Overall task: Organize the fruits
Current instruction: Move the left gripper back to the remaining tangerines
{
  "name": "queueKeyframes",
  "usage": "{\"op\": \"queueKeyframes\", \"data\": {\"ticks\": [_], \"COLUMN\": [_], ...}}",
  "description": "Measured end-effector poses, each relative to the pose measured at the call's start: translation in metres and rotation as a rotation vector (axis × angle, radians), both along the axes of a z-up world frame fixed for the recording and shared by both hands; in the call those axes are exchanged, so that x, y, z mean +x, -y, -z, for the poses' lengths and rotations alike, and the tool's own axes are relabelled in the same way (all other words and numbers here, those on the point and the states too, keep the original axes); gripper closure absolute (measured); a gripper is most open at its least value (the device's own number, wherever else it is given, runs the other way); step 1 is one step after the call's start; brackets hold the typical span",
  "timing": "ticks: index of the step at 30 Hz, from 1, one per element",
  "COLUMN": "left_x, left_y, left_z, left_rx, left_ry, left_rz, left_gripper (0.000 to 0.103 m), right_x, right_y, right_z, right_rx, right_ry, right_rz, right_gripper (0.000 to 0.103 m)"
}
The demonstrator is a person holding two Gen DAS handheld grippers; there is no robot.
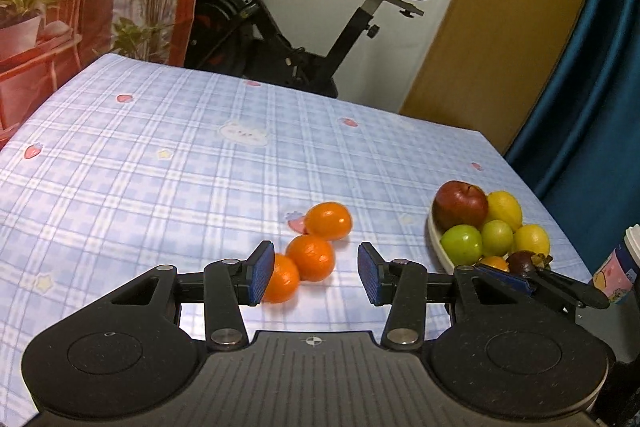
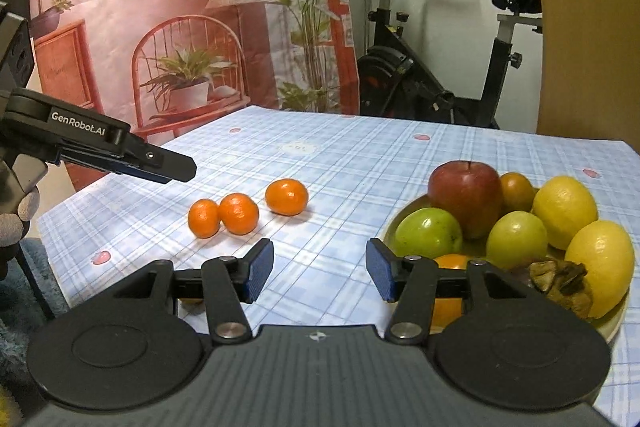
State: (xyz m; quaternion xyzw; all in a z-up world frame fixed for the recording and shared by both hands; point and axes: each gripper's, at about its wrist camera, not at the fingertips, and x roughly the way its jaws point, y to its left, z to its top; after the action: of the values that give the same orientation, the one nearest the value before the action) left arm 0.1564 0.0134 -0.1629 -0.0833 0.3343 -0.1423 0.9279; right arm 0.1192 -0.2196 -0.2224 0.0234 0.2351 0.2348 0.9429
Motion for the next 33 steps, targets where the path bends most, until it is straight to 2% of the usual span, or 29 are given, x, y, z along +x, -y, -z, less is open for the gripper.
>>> {"op": "queueKeyframes", "data": {"ticks": [12, 18, 33], "left_x": [-0.016, -0.018, -0.011], "left_y": [-0.018, -0.019, -0.020], "left_z": [0.017, 0.018, 0.023], "left_rx": [-0.006, -0.015, -0.013], "left_ry": [-0.054, -0.049, -0.030], "left_rz": [0.007, 0.008, 0.001], "left_gripper": [0.055, 0.055, 0.055], "right_x": [0.000, -0.002, 0.015], "right_y": [-0.010, -0.023, -0.033], "right_z": [0.000, 0.000, 0.004], "right_rx": [0.026, 0.001, 0.000], "right_ry": [-0.055, -0.062, -0.100], "right_rz": [-0.070, -0.115, -0.110], "right_gripper": [0.048, 0.048, 0.048]}}
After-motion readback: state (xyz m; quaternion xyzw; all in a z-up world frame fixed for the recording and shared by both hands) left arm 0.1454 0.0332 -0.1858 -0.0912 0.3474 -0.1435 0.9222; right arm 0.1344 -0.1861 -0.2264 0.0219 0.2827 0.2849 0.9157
